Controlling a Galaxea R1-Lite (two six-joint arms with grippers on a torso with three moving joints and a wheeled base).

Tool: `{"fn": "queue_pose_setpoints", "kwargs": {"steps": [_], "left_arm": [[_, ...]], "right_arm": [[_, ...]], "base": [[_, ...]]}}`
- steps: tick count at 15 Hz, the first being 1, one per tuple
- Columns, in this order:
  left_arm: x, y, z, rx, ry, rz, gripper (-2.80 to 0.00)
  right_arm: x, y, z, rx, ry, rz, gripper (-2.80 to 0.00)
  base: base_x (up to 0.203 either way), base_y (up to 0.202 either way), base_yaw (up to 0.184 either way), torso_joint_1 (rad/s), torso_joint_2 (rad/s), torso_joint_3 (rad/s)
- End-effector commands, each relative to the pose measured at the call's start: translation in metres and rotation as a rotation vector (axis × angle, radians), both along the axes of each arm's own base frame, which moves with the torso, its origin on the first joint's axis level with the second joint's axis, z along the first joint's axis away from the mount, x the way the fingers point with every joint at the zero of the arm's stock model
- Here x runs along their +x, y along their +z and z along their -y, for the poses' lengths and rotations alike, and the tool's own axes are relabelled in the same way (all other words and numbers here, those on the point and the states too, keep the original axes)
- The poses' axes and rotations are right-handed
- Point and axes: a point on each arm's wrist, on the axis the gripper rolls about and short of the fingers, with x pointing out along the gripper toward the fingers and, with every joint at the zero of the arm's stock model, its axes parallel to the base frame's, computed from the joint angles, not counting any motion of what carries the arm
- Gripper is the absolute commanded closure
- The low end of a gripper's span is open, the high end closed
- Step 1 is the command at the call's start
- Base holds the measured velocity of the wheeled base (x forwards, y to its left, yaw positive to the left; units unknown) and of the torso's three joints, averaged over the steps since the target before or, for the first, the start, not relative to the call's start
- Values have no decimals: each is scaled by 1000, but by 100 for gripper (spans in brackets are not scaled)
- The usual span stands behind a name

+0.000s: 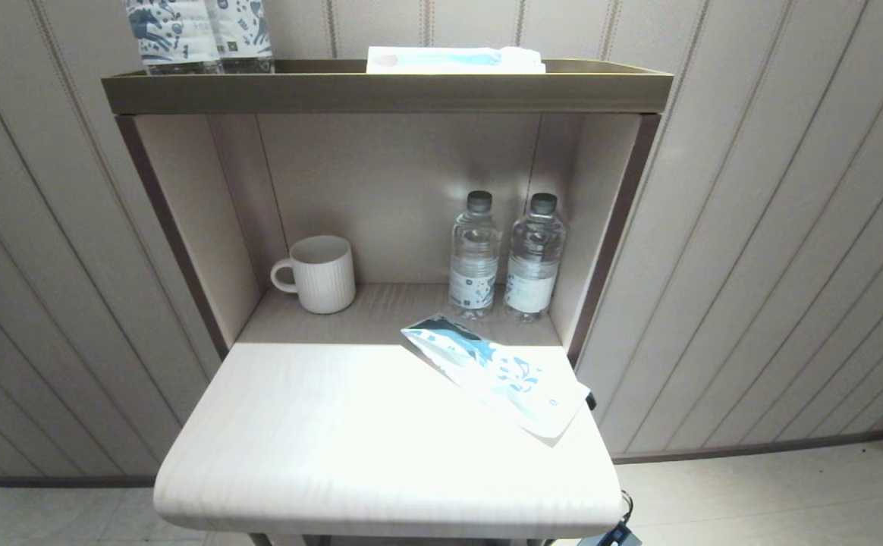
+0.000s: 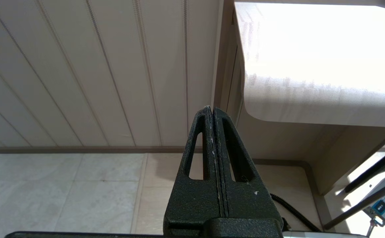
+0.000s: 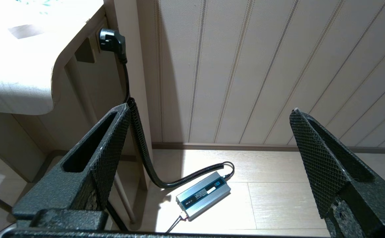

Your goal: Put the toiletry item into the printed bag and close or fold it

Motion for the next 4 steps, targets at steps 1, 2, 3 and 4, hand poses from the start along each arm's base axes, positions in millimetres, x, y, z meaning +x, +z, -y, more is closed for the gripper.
{"fn": "queue_pose_setpoints", "kwargs": {"steps": [1, 2, 3, 4], "left_arm": [[0, 0, 0, 0, 2, 0, 0], [0, 0, 0, -2, 4, -1, 0], [0, 0, 0, -17, 4, 0, 0], [0, 0, 0, -22, 3, 2, 0]], "right_arm": [[0, 0, 0, 0, -1, -1, -280], [0, 0, 0, 1, -1, -1, -280], [0, 0, 0, -3, 1, 1, -280], [0, 1, 0, -4, 7, 4, -280]], "base": [[0, 0, 0, 0, 0, 0], [0, 0, 0, 0, 0, 0], [0, 0, 0, 0, 0, 0], [0, 0, 0, 0, 0, 0]]}}
